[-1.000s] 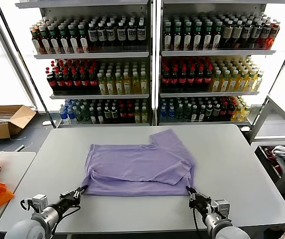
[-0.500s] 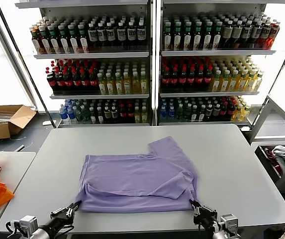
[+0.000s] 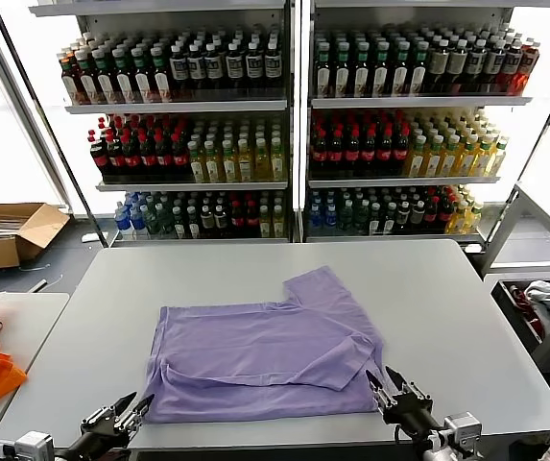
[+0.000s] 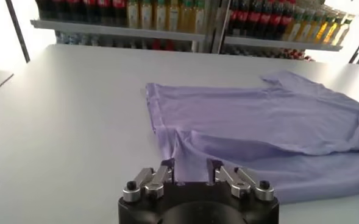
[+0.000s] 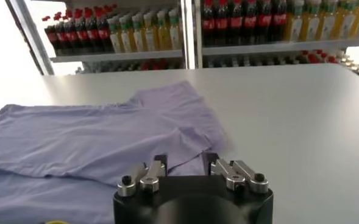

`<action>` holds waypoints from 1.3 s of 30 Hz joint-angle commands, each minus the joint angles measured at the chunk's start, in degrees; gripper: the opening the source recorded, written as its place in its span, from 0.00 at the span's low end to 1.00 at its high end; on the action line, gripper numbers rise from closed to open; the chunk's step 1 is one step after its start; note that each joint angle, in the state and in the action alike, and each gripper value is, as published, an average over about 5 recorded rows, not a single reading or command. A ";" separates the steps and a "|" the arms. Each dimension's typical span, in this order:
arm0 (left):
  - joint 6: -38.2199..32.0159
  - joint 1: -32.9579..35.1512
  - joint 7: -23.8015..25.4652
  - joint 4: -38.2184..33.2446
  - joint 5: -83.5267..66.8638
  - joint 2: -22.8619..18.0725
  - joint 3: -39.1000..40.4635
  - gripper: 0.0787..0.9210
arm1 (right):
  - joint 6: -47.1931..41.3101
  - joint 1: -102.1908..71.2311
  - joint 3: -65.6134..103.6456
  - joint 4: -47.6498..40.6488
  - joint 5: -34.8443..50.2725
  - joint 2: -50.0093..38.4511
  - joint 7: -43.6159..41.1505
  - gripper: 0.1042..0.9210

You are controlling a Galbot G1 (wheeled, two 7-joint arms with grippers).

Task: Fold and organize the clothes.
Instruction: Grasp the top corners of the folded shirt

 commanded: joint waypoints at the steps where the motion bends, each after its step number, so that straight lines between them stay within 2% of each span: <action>1: -0.06 -5.88 0.05 0.21 -5.87 8.52 -4.92 0.50 | -0.64 9.50 5.05 -2.60 3.23 -5.20 -6.16 0.66; 7: -0.09 -14.46 1.37 8.13 -10.76 18.32 1.33 0.71 | -3.28 26.39 -3.04 -15.59 4.82 -8.63 -14.05 0.85; 12: -0.11 -25.75 2.36 17.66 -13.37 25.04 10.95 0.85 | -5.34 44.06 -15.25 -31.68 2.35 -7.20 -18.97 0.88; 16: -0.14 -35.52 3.31 25.24 -13.52 27.69 19.28 0.88 | -5.05 54.81 -22.93 -44.17 0.83 -4.61 -21.85 0.88; 21: -0.19 -46.09 4.40 34.69 -13.11 28.36 28.05 0.88 | -3.15 65.29 -31.33 -56.02 -0.77 -1.70 -25.60 0.88; 25: -0.33 -51.98 5.41 40.66 -12.53 27.84 33.77 0.88 | -1.40 70.46 -36.39 -64.51 -2.53 1.27 -28.40 0.88; 32: -1.11 -57.12 6.03 47.00 -11.05 24.91 38.47 0.88 | -0.39 74.15 -38.05 -75.04 -4.28 7.05 -29.17 0.88; 39: -1.43 -59.52 5.91 50.70 -10.26 22.56 39.65 0.88 | 0.13 74.73 -36.92 -78.64 -5.44 10.17 -28.79 0.88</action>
